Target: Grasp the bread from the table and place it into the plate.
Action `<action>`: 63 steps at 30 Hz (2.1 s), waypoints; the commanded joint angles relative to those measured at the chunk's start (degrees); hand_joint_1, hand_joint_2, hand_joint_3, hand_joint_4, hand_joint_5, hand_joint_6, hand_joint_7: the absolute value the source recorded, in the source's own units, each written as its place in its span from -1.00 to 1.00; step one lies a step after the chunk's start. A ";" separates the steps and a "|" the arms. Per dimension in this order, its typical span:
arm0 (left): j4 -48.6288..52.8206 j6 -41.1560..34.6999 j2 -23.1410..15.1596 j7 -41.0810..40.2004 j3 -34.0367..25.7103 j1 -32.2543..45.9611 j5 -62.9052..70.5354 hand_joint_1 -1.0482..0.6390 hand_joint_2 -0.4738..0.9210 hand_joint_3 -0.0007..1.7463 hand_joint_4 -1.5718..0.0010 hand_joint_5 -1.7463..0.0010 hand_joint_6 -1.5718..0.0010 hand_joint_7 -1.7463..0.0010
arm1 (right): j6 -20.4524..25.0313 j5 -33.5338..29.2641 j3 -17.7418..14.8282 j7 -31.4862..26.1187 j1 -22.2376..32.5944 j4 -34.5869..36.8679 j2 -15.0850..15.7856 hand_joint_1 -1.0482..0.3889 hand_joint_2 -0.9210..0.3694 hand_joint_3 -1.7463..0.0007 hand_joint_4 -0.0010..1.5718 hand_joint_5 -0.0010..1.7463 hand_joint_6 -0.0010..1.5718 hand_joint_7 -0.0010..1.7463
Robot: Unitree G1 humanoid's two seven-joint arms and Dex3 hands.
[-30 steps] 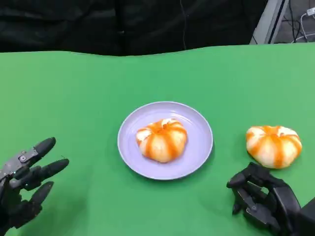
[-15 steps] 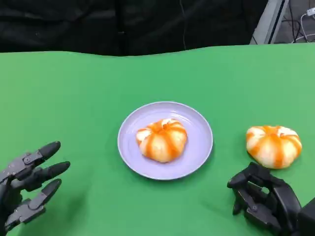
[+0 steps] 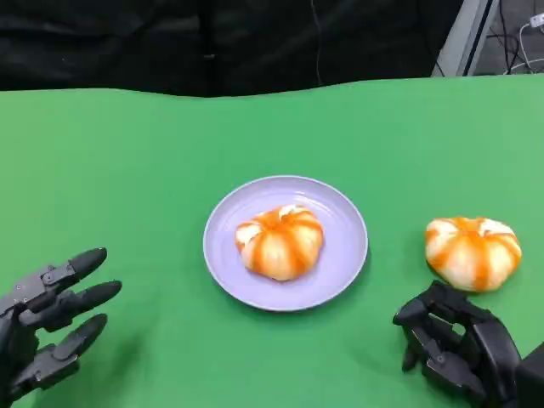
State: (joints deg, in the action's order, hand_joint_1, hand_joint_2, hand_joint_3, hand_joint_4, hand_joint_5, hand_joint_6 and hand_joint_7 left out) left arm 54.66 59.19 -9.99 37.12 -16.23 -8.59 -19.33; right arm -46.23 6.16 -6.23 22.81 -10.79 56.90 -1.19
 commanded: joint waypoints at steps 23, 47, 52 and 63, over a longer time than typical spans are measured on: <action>2.16 3.44 -0.84 -15.39 1.16 -0.54 11.11 0.57 0.92 -0.56 -0.35 0.96 -0.14 0.97 | -0.06 0.53 -0.59 0.35 0.27 1.33 1.59 0.06 -1.00 0.39 -0.06 1.00 -0.15 0.62; 2.20 3.42 -0.50 -15.76 2.99 -1.22 10.67 0.44 0.38 0.43 -0.22 -0.73 -0.26 -0.43 | -0.79 0.29 -0.49 0.26 -0.13 2.28 1.82 0.04 -1.00 0.39 -0.06 1.00 -0.16 0.64; 2.07 3.26 -0.57 -15.30 3.23 -1.17 10.43 0.43 0.36 0.47 -0.19 -0.81 -0.22 -0.51 | -0.44 0.63 -0.59 0.49 -0.13 2.13 1.71 0.04 -1.00 0.39 -0.06 1.00 -0.16 0.64; 1.67 2.98 -0.78 -14.75 3.78 -0.76 10.05 0.40 0.37 0.48 -0.14 -0.87 -0.18 -0.58 | -0.82 0.56 -0.56 0.44 0.15 1.90 1.73 0.07 -1.00 0.39 -0.07 1.00 -0.15 0.63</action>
State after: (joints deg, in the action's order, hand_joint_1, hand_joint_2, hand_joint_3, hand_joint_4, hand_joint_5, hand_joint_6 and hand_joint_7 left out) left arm 57.11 62.23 -9.97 22.30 -12.51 -9.74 -9.09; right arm -47.29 6.52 -6.30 23.49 -11.26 58.47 -0.72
